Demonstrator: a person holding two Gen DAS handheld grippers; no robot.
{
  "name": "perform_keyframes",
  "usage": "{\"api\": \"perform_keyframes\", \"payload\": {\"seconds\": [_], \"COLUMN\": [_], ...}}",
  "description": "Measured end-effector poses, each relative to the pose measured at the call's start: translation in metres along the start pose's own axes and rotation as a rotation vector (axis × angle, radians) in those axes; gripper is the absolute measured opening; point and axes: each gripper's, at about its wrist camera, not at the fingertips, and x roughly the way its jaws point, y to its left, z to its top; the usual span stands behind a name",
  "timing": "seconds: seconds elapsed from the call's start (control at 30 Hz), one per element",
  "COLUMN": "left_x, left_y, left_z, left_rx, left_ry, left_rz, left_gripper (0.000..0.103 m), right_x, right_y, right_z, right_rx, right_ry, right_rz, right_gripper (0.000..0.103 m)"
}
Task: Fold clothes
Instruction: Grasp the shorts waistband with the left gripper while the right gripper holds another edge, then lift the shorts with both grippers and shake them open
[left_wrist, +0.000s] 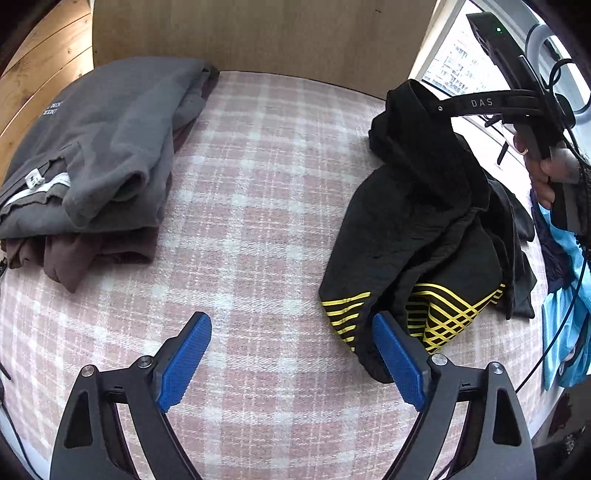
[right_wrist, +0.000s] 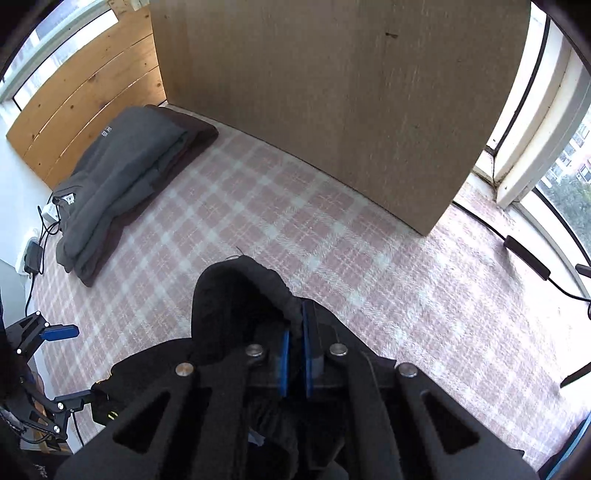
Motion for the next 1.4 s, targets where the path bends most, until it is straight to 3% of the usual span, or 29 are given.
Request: {"api": "perform_keyframes", "payload": {"seconds": [0.13, 0.17, 0.2, 0.23, 0.3, 0.43, 0.6, 0.8, 0.97, 1.1, 1.2, 1.33, 1.4], "left_x": [0.012, 0.017, 0.02, 0.021, 0.016, -0.024, -0.091, -0.231, -0.332, -0.379, -0.397, -0.39, -0.367], "left_y": [-0.025, -0.029, -0.03, -0.031, -0.03, -0.022, -0.013, -0.036, -0.074, -0.082, -0.088, -0.094, -0.094], "left_z": [0.001, 0.003, 0.005, 0.007, 0.013, 0.026, 0.049, 0.092, 0.1, 0.085, 0.069, 0.059, 0.065], "left_rx": [0.103, 0.112, 0.109, 0.101, 0.089, 0.078, 0.076, 0.226, 0.385, 0.476, 0.536, 0.61, 0.602], "left_ry": [0.021, 0.034, 0.034, 0.03, 0.011, -0.061, -0.187, -0.456, -0.652, -0.689, -0.673, -0.622, -0.549], "left_rz": [0.016, 0.015, 0.014, 0.013, 0.01, 0.001, -0.012, -0.01, 0.031, 0.009, -0.011, 0.011, -0.017], "left_gripper": [0.082, 0.069, 0.044, 0.036, 0.005, 0.005, 0.004, 0.005, 0.005, 0.005, 0.005, 0.006, 0.006], "right_x": [0.005, 0.006, 0.004, 0.0, -0.007, -0.061, -0.182, -0.348, -0.445, -0.481, -0.487, -0.475, -0.459], "right_y": [-0.002, -0.002, -0.003, -0.004, -0.006, -0.025, -0.046, -0.028, 0.022, 0.044, 0.06, 0.07, 0.065], "right_z": [0.0, 0.0, 0.0, 0.0, 0.0, -0.012, -0.054, -0.107, -0.154, -0.197, -0.225, -0.251, -0.256], "right_rx": [0.005, 0.008, 0.014, 0.024, 0.044, 0.156, 0.305, 0.343, 0.318, 0.349, 0.375, 0.42, 0.458], "right_ry": [-0.005, -0.009, -0.02, -0.035, -0.064, -0.196, -0.425, -0.719, -0.879, -0.923, -0.92, -0.893, -0.87], "right_rz": [0.002, 0.001, -0.002, -0.005, -0.011, -0.009, -0.038, -0.104, -0.224, -0.204, -0.188, -0.181, -0.175], "right_gripper": [0.006, 0.006, 0.006, 0.006, 0.006, 0.005, 0.005, 0.005, 0.005, 0.005, 0.005, 0.005, 0.005]}}
